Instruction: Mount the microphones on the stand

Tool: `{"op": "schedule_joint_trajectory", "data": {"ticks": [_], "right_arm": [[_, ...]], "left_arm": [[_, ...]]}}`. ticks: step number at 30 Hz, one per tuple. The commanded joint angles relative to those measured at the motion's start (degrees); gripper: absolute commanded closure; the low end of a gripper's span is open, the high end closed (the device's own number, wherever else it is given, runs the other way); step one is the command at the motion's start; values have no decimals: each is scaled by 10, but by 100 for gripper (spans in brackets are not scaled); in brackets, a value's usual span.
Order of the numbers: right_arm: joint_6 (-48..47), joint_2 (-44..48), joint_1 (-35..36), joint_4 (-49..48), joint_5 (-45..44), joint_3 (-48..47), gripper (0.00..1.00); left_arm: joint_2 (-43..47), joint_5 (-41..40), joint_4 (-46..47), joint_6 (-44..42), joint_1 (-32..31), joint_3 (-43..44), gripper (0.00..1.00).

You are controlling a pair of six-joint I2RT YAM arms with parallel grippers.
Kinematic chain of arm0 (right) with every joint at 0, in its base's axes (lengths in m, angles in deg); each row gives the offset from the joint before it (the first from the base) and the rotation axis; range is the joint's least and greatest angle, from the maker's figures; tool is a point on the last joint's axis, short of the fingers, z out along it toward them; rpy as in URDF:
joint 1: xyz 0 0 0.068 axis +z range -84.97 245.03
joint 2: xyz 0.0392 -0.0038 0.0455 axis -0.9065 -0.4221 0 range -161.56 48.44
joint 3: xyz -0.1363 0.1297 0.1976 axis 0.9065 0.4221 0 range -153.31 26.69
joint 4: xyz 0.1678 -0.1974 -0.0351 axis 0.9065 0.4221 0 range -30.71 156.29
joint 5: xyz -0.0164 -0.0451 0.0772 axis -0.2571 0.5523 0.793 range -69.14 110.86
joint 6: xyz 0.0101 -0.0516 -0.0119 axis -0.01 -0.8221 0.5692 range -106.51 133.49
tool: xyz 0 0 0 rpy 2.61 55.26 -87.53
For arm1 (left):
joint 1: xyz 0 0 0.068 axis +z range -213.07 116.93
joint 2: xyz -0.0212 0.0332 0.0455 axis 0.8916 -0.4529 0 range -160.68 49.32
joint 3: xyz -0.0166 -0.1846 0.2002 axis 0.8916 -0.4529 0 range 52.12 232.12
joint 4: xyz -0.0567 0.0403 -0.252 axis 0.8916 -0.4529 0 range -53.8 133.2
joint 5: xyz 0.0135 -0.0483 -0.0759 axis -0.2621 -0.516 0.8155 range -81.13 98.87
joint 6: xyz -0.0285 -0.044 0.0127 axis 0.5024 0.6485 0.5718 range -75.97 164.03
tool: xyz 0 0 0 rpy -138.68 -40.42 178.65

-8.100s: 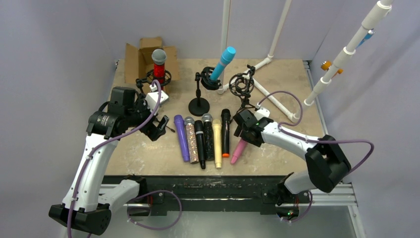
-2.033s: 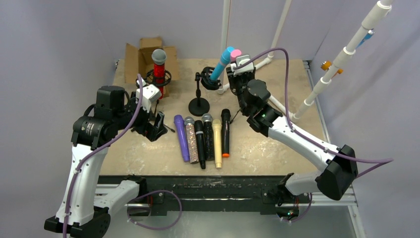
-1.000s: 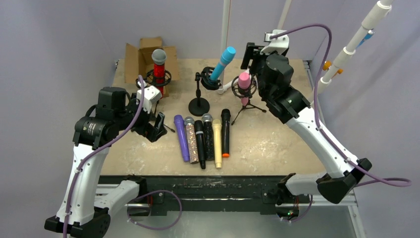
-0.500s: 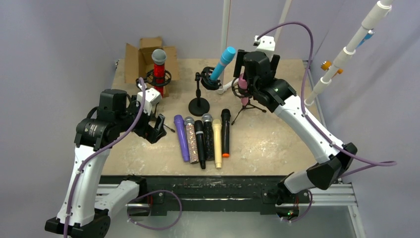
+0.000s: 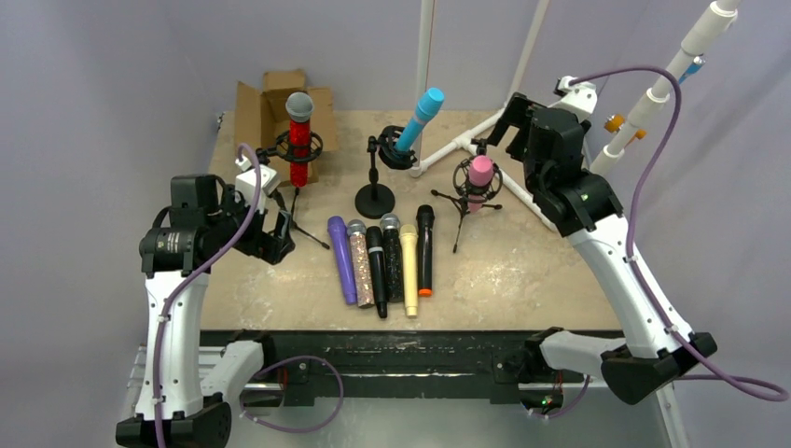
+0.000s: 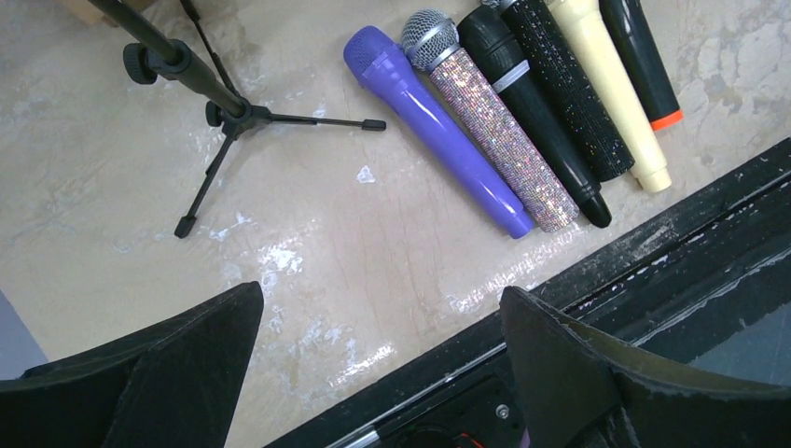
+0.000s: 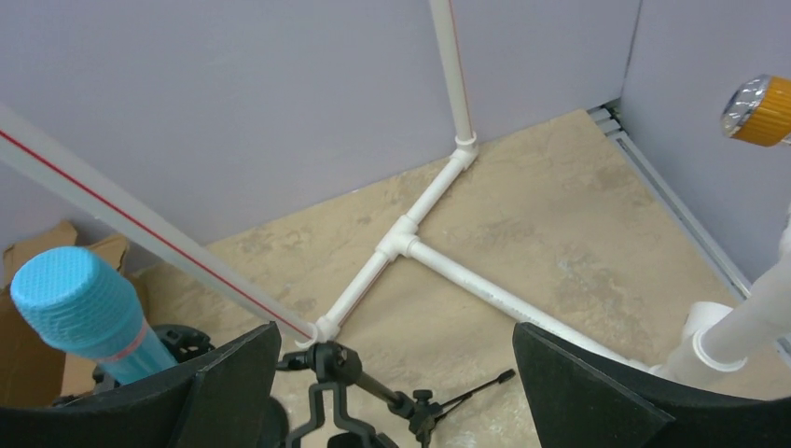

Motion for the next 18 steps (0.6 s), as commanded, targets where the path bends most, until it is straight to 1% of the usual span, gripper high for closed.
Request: {"op": "schedule_joint_trajectory", "data": {"ticks": [1, 5, 11, 13, 18], "right_arm": [[-15, -14, 1, -1, 45, -17, 1], [-15, -15, 1, 5, 42, -31, 1], [1, -3, -5, 50, -25, -33, 1], [6, 8, -16, 57, -32, -10, 1], [45, 58, -52, 42, -13, 122, 1]], "left_arm": [[10, 16, 20, -19, 8, -9, 0], [11, 15, 26, -13, 13, -6, 0], [18, 15, 38, -6, 20, -14, 0], [22, 25, 47, 2, 32, -23, 0], [25, 59, 79, 15, 91, -60, 0]]}}
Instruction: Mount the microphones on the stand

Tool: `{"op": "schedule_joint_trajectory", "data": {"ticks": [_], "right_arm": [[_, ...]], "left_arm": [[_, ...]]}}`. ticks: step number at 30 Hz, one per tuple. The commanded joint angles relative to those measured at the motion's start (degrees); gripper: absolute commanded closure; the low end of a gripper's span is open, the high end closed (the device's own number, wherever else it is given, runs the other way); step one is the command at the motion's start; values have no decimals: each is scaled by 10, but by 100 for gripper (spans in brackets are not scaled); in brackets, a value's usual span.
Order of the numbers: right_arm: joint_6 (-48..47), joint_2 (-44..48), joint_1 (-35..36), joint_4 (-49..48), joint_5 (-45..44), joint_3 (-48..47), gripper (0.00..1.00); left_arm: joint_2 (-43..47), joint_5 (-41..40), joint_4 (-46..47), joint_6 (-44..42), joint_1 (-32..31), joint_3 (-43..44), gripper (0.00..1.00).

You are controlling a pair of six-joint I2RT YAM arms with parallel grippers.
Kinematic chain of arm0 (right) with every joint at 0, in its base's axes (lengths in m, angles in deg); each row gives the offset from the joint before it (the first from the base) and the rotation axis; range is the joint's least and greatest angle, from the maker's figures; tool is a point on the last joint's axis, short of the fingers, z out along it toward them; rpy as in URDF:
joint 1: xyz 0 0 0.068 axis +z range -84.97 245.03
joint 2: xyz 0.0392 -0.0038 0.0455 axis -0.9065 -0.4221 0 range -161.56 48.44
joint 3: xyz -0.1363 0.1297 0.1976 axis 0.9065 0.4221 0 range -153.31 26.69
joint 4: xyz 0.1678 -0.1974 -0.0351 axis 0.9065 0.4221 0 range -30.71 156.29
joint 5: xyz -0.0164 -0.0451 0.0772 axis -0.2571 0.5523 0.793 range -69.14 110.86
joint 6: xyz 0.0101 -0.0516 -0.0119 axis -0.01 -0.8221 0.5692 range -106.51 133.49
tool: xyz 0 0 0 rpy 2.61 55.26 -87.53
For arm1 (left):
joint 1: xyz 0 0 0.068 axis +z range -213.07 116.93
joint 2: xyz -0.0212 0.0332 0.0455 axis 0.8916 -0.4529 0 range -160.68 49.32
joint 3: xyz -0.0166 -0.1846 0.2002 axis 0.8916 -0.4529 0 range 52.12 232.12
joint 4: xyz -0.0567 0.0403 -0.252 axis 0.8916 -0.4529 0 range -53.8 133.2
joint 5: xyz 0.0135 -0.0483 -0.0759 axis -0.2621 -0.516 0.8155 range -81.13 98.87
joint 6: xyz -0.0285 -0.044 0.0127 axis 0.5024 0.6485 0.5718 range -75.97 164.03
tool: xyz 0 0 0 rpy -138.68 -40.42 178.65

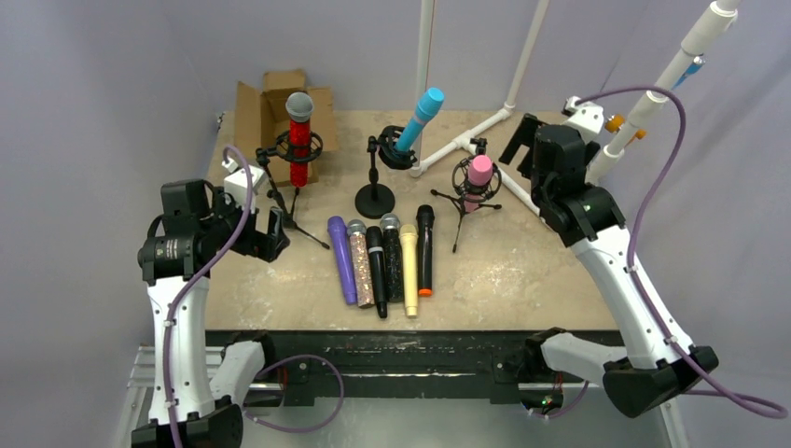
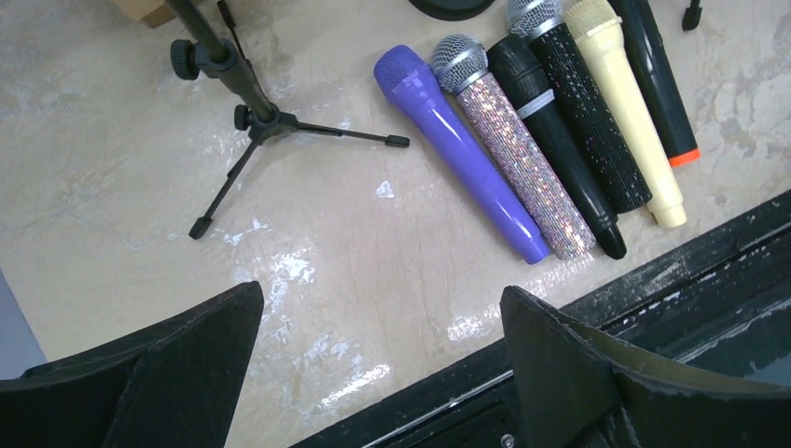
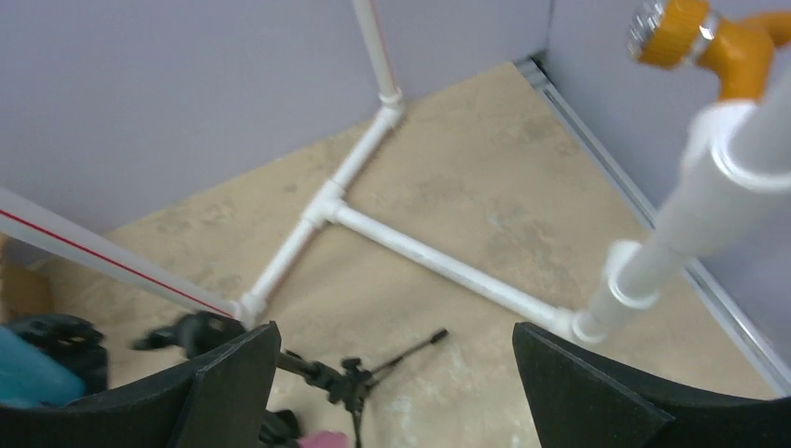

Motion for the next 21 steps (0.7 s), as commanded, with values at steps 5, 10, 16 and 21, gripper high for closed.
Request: {"op": "schedule_joint_trajectory", "data": {"ticks": [5, 10, 16, 21], "right_arm": [[79, 78, -28, -2, 13, 197, 1], [94, 104, -28, -20, 37, 300, 1], [74, 81, -28, -106, 44, 398, 1], [86, 26, -30, -137, -18, 411, 1]], "left_arm": [[-8, 72, 60, -17, 130, -68, 0], [-26, 71, 101, -70, 182, -134, 0], [-16, 60, 222, -54, 183, -233, 0], [4, 94, 336, -33, 183, -300, 0]]}}
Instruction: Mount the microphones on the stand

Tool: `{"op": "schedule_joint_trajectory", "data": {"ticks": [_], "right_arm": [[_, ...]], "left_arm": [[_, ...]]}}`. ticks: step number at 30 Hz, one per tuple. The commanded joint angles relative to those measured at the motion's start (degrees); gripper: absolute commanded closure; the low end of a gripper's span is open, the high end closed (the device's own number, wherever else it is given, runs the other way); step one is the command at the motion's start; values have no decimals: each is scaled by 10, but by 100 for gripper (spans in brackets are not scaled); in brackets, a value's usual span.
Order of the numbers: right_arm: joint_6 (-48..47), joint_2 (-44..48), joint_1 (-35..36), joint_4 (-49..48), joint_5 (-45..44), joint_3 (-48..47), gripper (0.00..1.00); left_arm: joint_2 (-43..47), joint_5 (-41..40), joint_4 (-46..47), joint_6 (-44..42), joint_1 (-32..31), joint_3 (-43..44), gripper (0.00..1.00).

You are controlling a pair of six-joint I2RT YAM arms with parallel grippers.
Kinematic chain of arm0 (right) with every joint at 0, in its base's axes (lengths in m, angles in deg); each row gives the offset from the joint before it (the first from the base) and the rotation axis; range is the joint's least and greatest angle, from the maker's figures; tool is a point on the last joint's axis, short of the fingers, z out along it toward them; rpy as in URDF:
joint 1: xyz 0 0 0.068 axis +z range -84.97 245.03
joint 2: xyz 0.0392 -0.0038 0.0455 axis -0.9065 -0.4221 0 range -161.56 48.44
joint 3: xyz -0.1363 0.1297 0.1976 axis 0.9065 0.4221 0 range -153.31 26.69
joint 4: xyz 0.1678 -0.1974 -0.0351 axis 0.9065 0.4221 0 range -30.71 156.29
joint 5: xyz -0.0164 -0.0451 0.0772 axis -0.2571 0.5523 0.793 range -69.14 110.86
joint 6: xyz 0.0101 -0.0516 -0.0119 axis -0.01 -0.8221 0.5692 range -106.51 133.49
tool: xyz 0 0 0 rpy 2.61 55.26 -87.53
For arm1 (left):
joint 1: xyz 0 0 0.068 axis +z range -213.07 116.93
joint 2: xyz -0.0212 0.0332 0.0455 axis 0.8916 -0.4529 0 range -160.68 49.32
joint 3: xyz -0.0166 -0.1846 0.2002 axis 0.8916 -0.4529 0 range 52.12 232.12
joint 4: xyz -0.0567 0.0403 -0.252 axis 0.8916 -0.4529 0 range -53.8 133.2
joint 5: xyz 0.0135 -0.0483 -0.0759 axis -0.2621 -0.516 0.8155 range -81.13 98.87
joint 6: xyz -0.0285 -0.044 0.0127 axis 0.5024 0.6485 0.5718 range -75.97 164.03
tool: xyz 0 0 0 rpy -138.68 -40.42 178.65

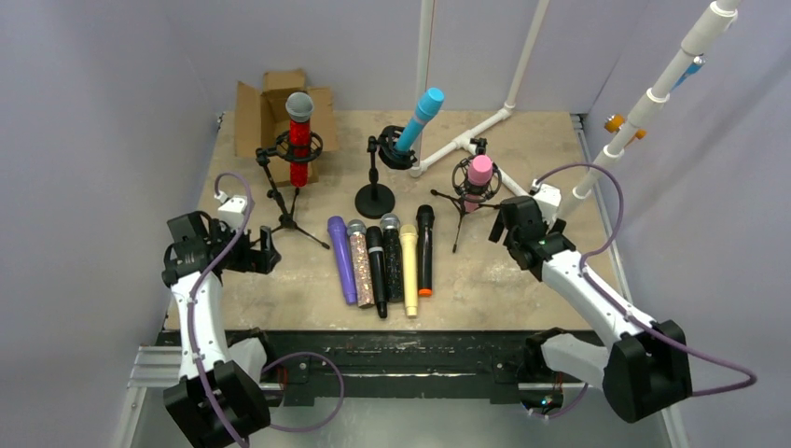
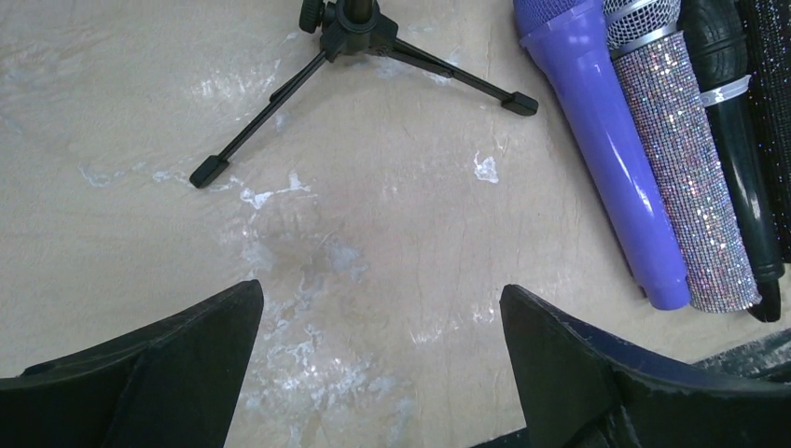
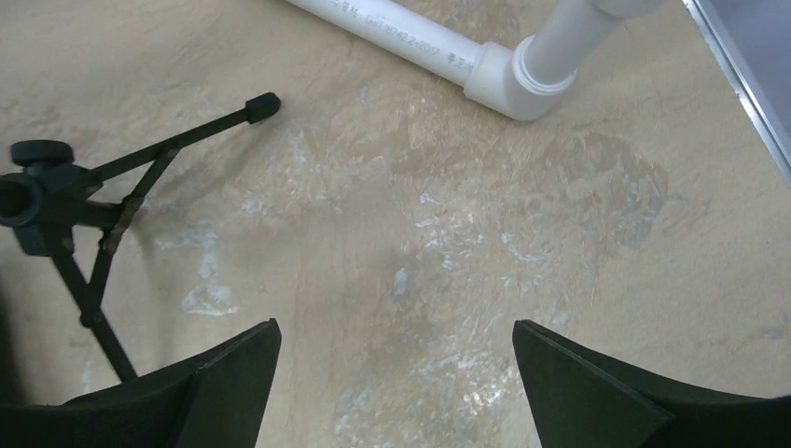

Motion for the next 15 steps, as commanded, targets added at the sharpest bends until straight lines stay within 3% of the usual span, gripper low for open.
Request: {"op": "schedule_joint_trajectory", "data": {"ticks": [1, 5, 10, 15], "right_arm": [[-3, -37, -2, -80, -33, -5, 1], [-55, -56, -1, -148, -74, -10, 1], [-111, -8, -2, -318, -79, 50, 1], [-244, 67, -3, -656, -84, 232, 1]], "left_arm": [[25, 54, 148, 20, 4, -38, 0], [36, 112, 235, 58, 3, -73, 0], [27, 149, 340, 73, -2, -119, 0], [-26, 148, 415, 166, -3, -121, 0]]}}
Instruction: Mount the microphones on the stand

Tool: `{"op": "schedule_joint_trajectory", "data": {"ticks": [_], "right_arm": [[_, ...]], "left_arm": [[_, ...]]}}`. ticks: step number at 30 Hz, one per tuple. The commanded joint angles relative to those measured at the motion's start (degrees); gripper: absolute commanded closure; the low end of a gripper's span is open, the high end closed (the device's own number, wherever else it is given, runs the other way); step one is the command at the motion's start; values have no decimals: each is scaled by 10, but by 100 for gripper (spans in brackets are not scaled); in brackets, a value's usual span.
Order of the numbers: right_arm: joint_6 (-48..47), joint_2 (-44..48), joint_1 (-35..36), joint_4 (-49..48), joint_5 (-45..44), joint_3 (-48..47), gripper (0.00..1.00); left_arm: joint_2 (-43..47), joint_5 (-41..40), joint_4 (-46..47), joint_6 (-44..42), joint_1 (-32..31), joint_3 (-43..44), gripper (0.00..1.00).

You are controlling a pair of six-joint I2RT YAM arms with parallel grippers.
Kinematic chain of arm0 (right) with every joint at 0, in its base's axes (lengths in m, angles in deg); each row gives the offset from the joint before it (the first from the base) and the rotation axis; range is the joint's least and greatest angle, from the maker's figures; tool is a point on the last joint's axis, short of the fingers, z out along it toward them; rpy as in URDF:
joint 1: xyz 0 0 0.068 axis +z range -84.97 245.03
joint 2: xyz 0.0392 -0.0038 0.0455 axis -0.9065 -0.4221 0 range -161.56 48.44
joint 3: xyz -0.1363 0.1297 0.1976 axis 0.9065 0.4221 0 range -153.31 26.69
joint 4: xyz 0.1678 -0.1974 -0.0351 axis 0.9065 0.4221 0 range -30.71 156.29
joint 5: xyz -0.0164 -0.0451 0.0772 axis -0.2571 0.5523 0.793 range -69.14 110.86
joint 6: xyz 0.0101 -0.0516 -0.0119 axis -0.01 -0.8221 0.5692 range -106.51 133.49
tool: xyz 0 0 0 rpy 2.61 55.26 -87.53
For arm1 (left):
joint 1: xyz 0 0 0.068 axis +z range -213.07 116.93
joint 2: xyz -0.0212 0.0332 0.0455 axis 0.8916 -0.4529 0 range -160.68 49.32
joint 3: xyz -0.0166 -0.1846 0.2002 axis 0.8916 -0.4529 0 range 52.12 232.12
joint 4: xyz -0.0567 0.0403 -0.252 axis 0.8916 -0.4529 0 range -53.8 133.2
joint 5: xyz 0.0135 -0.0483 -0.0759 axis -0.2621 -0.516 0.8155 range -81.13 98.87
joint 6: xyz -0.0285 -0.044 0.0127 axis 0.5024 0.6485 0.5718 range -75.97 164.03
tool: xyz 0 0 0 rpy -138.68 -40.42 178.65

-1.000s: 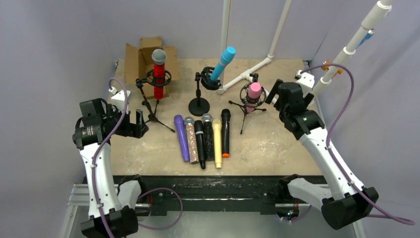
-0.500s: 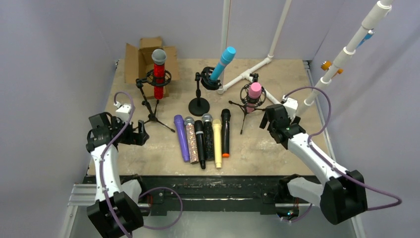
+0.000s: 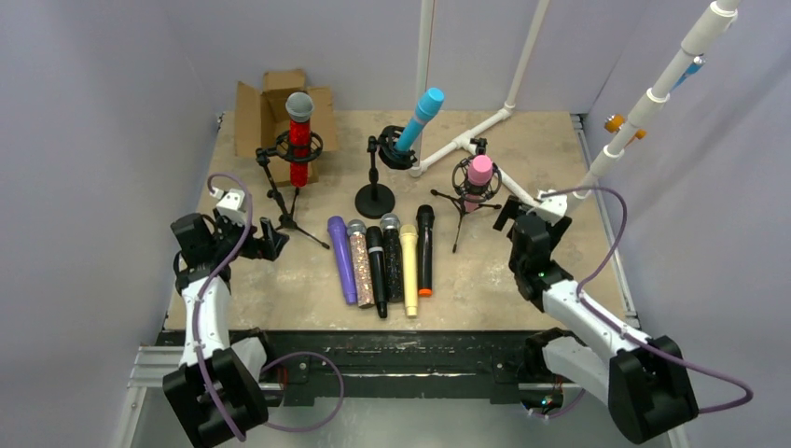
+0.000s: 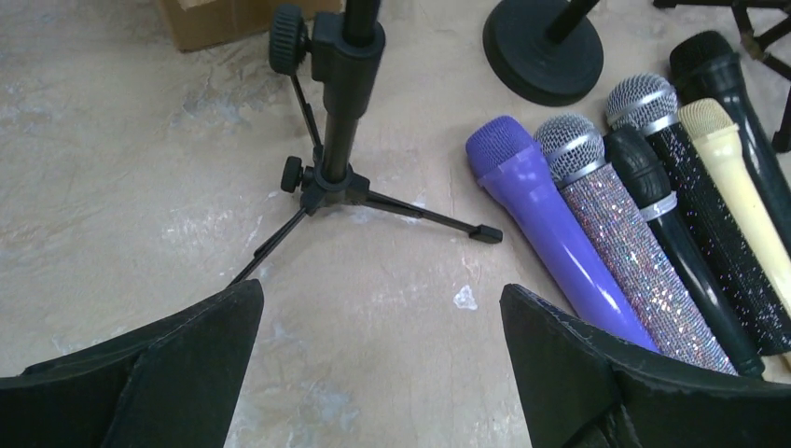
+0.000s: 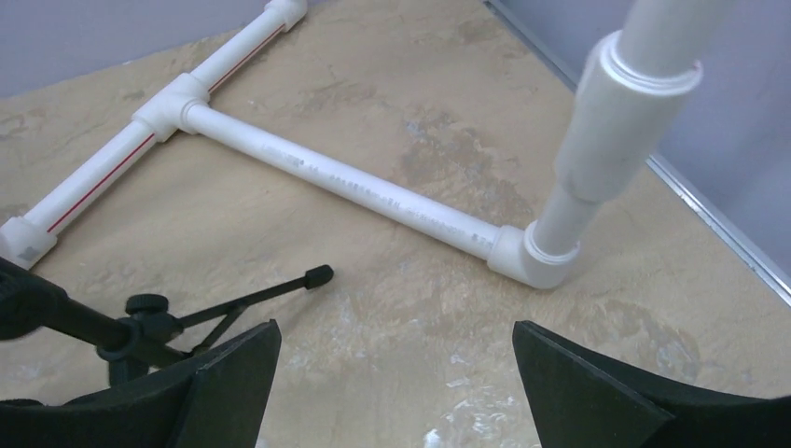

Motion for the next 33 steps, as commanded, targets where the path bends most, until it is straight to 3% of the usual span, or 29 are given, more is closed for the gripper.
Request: {"op": "schedule_joint_trajectory", "data": {"ticks": [1, 10, 17, 23, 27, 30, 33], "right_arm": [[-118, 34, -3, -297, -31, 103, 1], [-111, -107, -5, -461, -87, 127, 1], [-114, -154, -8, -542, -103, 125, 1], [-181, -173, -13, -611, -46, 138, 1], [-224, -207, -28, -677, 41, 151, 1], [-253, -245, -36, -747, 107, 164, 1], [-242, -256, -42, -792, 99, 183, 1]], "left_arm": [[-39, 31, 152, 94, -1, -7, 0], [-115, 11, 368, 182, -8, -51, 0], [-157, -13, 545, 220, -19, -105, 0], [-206, -58, 683, 242, -59, -128, 0], [-246, -93, 775, 206, -101, -155, 0], [-232, -115, 746, 194, -108, -155, 0], [-241, -136, 778, 177, -130, -167, 0]]}}
